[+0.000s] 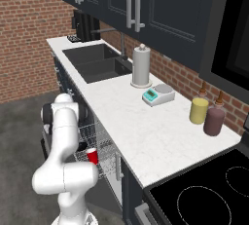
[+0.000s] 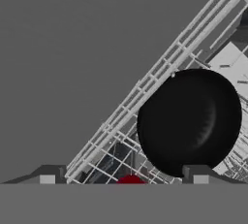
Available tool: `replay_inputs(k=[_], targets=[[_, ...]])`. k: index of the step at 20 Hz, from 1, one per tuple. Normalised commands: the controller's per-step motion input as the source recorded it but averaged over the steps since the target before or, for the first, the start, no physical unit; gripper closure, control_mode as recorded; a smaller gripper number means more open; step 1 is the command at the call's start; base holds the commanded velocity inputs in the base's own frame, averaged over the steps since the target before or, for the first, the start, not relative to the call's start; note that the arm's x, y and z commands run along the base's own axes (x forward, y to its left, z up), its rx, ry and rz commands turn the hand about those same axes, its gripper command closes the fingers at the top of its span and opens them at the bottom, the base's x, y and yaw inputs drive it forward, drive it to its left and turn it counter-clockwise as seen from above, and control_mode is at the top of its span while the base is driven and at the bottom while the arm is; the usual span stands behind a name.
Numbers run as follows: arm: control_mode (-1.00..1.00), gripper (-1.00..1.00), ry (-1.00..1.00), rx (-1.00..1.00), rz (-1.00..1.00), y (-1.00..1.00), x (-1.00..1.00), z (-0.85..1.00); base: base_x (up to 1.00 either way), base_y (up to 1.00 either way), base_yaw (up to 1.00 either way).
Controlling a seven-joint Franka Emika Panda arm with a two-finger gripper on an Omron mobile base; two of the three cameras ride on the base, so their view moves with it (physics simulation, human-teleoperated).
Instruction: Pick up the cup and bowl from the counter, place them in the dishwasher, and close the dishwasher door.
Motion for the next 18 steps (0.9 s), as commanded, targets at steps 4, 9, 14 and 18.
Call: replay_inputs(k=[4, 9, 14, 18], targets=[[-1.00, -1.00, -0.12, 0.07, 0.08, 0.32, -0.90, 0.36, 0.00, 0.00, 0.00], [-1.00, -1.00, -0.01, -0.01, 0.07, 0.33, -0.04, -0.69, 0.00, 0.00, 0.00], [-1.00, -1.00, -0.06, -0.09, 0.12, 0.01, 0.18, -0.91, 0.00, 0.00, 0.00], [-1.00, -1.00, -0.07, -0.08, 0.18, -0.28, 0.23, -0.72, 0.00, 0.00, 0.00]])
